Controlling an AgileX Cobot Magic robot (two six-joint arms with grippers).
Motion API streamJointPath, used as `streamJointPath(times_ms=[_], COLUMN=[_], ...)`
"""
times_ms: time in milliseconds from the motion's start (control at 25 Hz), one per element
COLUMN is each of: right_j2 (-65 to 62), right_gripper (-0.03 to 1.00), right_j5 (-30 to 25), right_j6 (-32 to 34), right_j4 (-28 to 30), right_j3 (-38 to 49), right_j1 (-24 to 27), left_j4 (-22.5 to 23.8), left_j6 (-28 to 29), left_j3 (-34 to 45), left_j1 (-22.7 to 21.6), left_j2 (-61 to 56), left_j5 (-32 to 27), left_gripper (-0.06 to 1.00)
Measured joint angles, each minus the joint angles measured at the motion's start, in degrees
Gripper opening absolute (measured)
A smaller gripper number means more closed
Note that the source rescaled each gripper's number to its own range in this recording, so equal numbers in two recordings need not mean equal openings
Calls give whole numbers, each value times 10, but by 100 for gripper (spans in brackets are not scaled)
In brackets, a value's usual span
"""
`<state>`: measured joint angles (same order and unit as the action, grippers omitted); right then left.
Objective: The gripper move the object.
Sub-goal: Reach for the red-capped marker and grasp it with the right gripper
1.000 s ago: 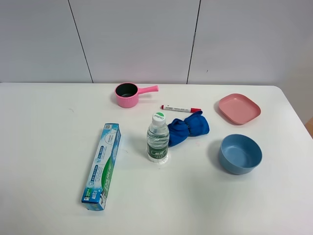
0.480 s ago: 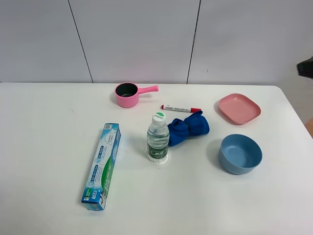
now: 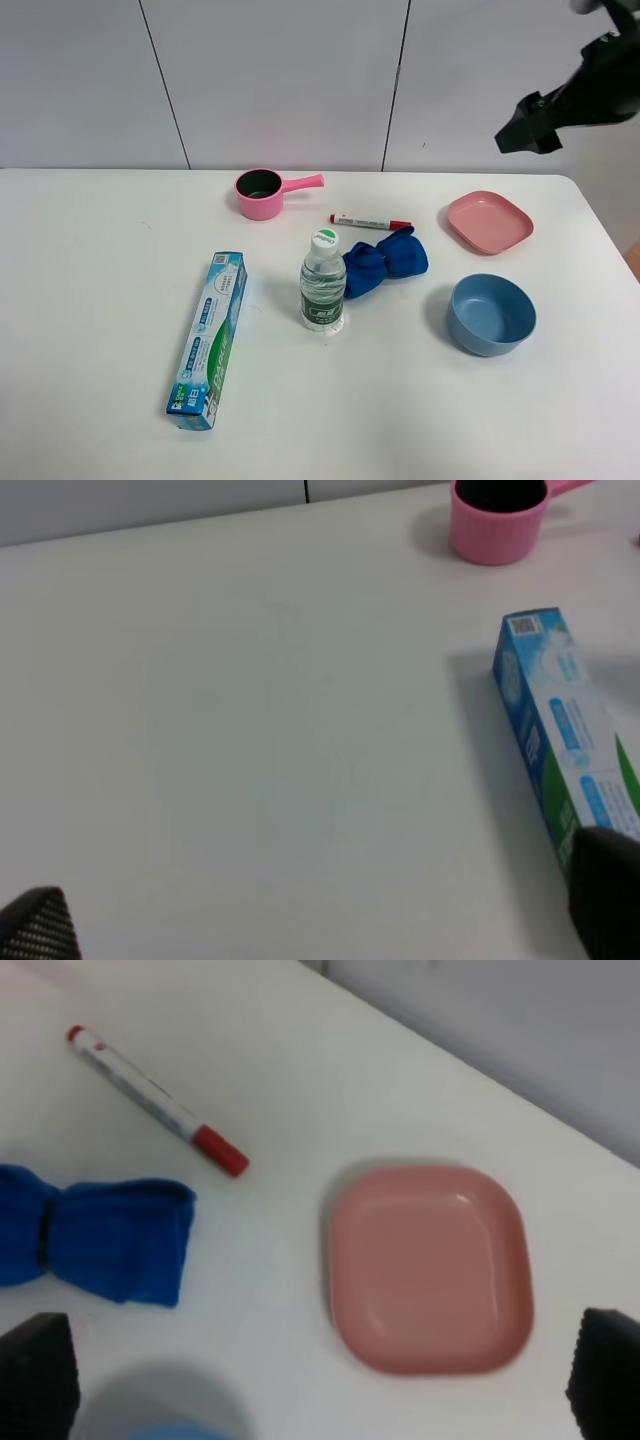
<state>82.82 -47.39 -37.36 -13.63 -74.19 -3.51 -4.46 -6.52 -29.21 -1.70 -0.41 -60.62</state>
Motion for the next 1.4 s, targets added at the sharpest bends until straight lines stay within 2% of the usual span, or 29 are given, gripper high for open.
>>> streamJointPath(times_ms=[160, 320, 480, 600, 680, 960, 1200, 1400], right_j2=[110, 216, 292, 324, 337, 365, 415, 444], right_gripper=[100, 100, 100, 100, 100, 100, 100, 100], right_j5=[-63, -128, -154, -136, -105, -19, 2, 2], right_j6=[-16, -66, -124, -162, -184, -216, -216, -247], right_j4=[25, 35, 36, 36, 35, 25, 0, -5], right_j3=[-121, -228, -273, -277, -277, -280, -285, -287], right_j1=[-39, -76, -112, -126, -132, -137, -137, -137], left_j4=[0, 0, 0, 0, 0, 0, 0, 0], left_j6=[0, 0, 0, 0, 0, 0, 0, 0], left_j3=[0, 0, 0, 0, 0, 0, 0, 0], left_j1=[0, 0, 0, 0, 0, 0, 0, 0], left_j2=[0, 0, 0, 0, 0, 0, 0, 0], left_j5=[0, 0, 0, 0, 0, 0, 0, 0], left_gripper=[100, 100, 100, 100, 100, 100, 100, 100])
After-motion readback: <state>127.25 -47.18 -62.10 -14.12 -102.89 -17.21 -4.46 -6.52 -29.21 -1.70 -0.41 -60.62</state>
